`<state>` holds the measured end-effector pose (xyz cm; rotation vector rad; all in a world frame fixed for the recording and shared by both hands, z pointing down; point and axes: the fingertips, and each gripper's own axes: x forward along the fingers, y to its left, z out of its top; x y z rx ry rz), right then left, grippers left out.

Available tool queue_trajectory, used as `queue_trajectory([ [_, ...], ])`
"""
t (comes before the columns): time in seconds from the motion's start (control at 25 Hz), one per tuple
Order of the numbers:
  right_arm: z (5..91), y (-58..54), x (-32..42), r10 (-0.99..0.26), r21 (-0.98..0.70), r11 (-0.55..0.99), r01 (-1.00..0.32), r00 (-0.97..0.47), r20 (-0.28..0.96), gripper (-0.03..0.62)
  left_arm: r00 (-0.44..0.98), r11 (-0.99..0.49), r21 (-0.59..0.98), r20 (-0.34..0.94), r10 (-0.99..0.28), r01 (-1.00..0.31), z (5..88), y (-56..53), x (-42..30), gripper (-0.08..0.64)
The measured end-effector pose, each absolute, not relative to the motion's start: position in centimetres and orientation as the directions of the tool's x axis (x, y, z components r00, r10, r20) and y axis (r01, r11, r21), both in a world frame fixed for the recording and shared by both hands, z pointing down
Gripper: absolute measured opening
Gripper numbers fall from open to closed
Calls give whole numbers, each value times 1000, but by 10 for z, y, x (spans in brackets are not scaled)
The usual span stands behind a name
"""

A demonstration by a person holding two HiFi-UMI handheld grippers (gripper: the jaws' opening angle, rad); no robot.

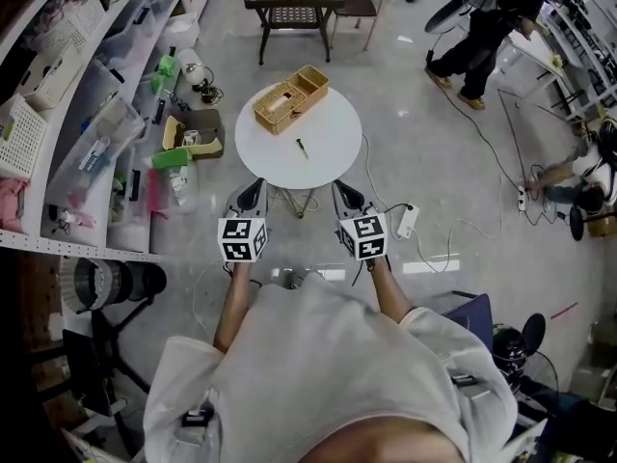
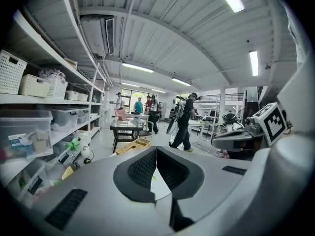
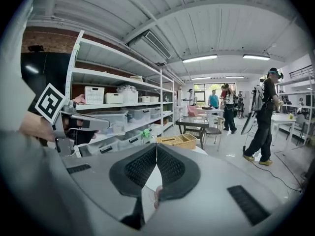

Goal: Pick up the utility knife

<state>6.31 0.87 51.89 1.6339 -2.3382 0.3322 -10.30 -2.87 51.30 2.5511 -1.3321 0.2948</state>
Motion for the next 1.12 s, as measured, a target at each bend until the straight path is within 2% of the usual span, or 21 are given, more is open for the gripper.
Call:
queue_trajectory([
  [0.48, 540, -6, 73, -870, -49, 293, -955, -288, 401, 32, 616, -606, 141, 312, -723, -783, 529, -62, -85, 20],
  [1.12, 547, -134, 73, -829, -60, 404, -913, -393, 398, 32, 503, -485, 141, 335, -797, -863, 538, -162, -95, 20],
])
